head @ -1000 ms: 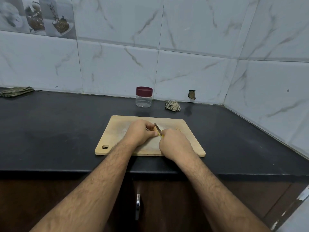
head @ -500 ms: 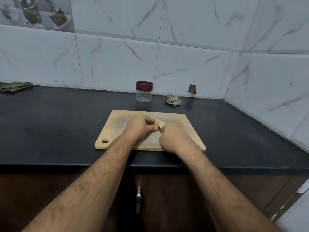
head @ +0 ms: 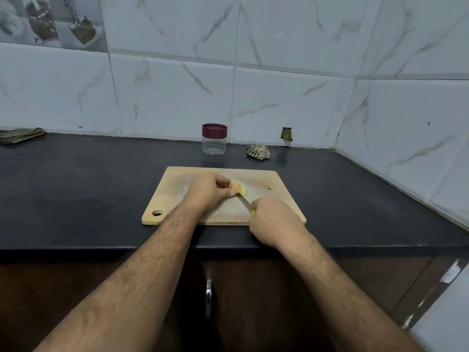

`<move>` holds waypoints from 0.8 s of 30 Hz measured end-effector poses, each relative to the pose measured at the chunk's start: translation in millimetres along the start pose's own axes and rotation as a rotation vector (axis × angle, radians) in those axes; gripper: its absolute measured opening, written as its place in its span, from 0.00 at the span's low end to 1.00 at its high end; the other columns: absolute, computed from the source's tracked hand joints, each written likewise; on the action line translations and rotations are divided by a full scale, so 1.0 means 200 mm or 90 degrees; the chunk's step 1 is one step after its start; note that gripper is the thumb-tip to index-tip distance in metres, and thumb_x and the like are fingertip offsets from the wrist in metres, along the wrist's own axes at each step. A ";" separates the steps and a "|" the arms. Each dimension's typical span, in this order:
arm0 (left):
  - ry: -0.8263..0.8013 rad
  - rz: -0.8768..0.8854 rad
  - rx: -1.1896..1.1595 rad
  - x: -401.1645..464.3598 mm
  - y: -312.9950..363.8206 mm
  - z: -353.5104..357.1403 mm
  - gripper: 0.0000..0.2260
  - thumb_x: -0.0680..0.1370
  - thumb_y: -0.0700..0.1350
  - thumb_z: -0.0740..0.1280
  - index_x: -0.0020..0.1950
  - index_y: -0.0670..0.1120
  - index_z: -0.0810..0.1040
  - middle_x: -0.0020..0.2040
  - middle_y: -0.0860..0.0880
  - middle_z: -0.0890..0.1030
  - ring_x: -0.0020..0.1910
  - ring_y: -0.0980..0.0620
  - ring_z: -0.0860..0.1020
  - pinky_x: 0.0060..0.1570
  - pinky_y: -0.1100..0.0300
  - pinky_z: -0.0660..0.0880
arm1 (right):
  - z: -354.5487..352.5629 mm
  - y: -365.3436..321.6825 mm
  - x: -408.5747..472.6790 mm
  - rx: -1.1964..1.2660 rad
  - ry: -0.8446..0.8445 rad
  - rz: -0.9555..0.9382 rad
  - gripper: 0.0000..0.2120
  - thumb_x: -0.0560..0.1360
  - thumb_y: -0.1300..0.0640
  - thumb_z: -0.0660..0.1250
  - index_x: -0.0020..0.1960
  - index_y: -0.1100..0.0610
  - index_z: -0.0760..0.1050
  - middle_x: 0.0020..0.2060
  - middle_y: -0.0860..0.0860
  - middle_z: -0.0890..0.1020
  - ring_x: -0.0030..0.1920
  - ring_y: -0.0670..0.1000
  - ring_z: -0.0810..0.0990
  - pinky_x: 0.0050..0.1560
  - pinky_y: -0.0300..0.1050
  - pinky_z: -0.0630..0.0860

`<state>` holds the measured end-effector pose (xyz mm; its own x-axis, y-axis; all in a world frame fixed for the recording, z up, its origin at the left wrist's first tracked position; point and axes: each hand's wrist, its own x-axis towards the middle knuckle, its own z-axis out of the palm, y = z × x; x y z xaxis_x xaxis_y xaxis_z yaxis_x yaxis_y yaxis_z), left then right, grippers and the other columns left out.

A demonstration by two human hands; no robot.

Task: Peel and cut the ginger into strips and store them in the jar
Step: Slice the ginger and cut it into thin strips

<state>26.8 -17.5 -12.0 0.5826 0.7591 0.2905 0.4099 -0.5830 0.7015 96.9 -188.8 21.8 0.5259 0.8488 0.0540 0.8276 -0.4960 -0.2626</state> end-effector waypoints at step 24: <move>0.026 0.016 -0.003 -0.02 0.01 0.00 0.12 0.71 0.49 0.77 0.52 0.48 0.86 0.48 0.52 0.84 0.49 0.54 0.78 0.48 0.59 0.72 | 0.04 -0.09 0.11 0.005 0.103 -0.025 0.14 0.77 0.62 0.56 0.58 0.54 0.76 0.51 0.53 0.79 0.48 0.54 0.73 0.42 0.45 0.67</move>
<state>25.8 -21.5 -11.0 0.5629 0.7558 0.3344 0.3918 -0.6003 0.6973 91.0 -160.0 19.7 0.5191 0.8262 0.2192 0.8466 -0.4618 -0.2645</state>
